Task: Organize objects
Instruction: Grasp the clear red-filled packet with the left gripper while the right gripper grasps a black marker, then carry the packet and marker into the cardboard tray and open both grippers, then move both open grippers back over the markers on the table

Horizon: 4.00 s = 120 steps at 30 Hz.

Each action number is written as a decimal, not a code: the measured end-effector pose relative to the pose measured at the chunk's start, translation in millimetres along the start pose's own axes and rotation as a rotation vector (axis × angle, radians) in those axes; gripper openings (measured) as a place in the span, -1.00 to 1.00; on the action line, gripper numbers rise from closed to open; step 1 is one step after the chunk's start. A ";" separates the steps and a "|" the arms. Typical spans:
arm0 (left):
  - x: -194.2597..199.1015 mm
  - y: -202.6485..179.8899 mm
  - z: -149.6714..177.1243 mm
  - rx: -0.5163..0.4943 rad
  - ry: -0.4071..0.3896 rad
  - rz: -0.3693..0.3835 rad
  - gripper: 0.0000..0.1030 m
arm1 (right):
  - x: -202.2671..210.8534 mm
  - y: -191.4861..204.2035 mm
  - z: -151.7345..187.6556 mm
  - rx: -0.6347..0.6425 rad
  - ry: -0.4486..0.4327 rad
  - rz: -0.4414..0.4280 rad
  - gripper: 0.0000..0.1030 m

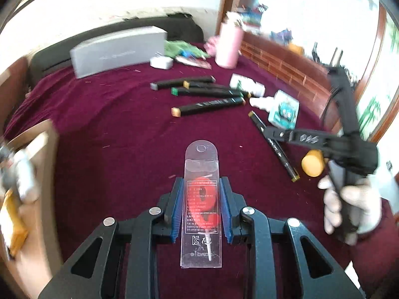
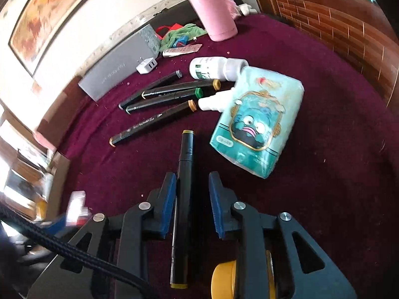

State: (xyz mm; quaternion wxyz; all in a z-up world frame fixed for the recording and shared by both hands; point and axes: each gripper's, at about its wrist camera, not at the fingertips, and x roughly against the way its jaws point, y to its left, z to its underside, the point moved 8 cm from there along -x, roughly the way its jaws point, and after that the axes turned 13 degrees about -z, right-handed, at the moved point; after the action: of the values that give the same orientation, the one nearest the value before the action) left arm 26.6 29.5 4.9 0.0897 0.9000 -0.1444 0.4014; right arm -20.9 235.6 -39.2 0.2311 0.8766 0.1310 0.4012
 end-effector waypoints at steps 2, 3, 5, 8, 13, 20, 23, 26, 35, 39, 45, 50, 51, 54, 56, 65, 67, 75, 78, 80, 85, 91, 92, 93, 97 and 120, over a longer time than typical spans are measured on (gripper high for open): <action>16.3 19.0 5.9 0.050 -0.022 0.018 -0.55 | -3.6 7.3 1.1 0.067 0.018 0.076 -0.48; 22.5 26.5 8.0 0.076 -0.029 0.029 -0.55 | -5.4 11.0 1.7 0.095 0.028 0.108 -0.45; 29.7 38.6 12.2 0.112 -0.041 0.031 -0.55 | -10.8 18.4 3.6 0.155 0.050 0.181 -0.33; 40.9 59.4 21.1 0.170 -0.068 0.036 -0.55 | -18.1 30.0 6.1 0.255 0.085 0.269 -0.62; 64.3 110.5 36.0 0.266 -0.115 0.012 -0.55 | -8.2 44.8 8.4 0.167 0.101 0.140 -0.76; 82.0 197.0 58.5 0.357 -0.149 -0.102 -0.55 | 3.1 106.1 16.5 0.028 0.123 -0.219 -0.76; 78.3 237.2 67.0 0.380 -0.121 -0.195 -0.55 | -6.0 150.5 18.7 0.033 0.170 -0.336 -0.76; 75.3 277.6 76.1 0.391 -0.088 -0.273 -0.55 | -25.2 199.9 24.7 0.048 0.230 -0.439 -0.75; 27.6 327.7 83.7 0.380 0.020 -0.325 -0.54 | -93.7 316.8 81.8 0.109 0.459 -0.573 -0.74; 9.9 331.4 79.8 0.338 0.048 -0.362 -0.54 | -123.1 342.3 101.8 0.161 0.511 -0.532 -0.74; 8.8 331.3 79.8 0.352 0.054 -0.338 -0.53 | -151.0 359.0 116.3 0.288 0.482 -0.376 -0.74; 11.2 335.1 81.4 0.407 0.052 -0.297 -0.41 | -154.2 362.2 116.9 0.375 0.410 -0.279 -0.67; 12.0 335.1 82.2 0.420 0.052 -0.286 -0.36 | -156.6 359.5 113.5 0.367 0.411 -0.279 -0.62; 19.6 333.5 83.5 0.455 0.031 -0.267 -0.36 | -149.6 354.9 108.9 0.338 0.398 -0.295 -0.56; 28.1 331.8 81.8 0.486 -0.001 -0.257 -0.36 | -137.2 350.7 99.4 0.326 0.360 -0.314 -0.56; 49.9 286.9 32.6 0.545 -0.225 -0.196 -0.15 | -32.3 311.5 31.0 0.321 -0.046 -0.266 -0.41; 42.6 271.3 16.3 0.524 -0.247 -0.186 -0.11 | 3.6 307.6 19.4 0.368 -0.218 -0.211 0.21; -0.4 233.3 3.3 0.461 -0.157 -0.184 -0.11 | 16.3 246.6 9.1 0.167 -0.220 -0.314 1.00; -0.4 228.5 8.8 0.457 -0.119 -0.190 -0.11 | 13.1 237.1 13.7 0.155 -0.195 -0.316 1.00; 2.4 224.8 11.4 0.445 -0.121 -0.203 -0.11 | 14.0 231.4 15.3 0.149 -0.189 -0.319 1.00; 3.3 218.3 17.4 0.456 -0.104 -0.193 -0.11 | 21.7 225.2 14.4 0.142 -0.175 -0.326 1.00; 17.5 220.6 13.2 0.471 -0.168 -0.195 -0.11 | 21.7 214.8 16.6 0.141 -0.171 -0.306 1.00; 28.0 218.3 11.7 0.481 -0.195 -0.192 -0.11 | 21.4 212.7 17.2 0.143 -0.169 -0.301 1.00; 35.3 215.3 10.1 0.490 -0.209 -0.176 -0.11 | 21.5 209.6 17.3 0.144 -0.170 -0.294 1.00; 66.2 178.7 -1.2 0.434 -0.269 -0.113 0.10 | 20.5 193.7 13.8 0.141 -0.177 -0.253 1.00; -63.7 42.9 7.1 0.193 0.051 0.013 0.11 | 50.1 90.3 -19.3 0.158 -0.210 0.039 1.00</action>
State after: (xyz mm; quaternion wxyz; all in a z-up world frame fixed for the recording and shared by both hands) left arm -23.2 -0.9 -45.5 0.0036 0.8930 -0.1087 0.4367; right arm 0.5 184.7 50.0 0.1661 0.9317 0.1200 0.2999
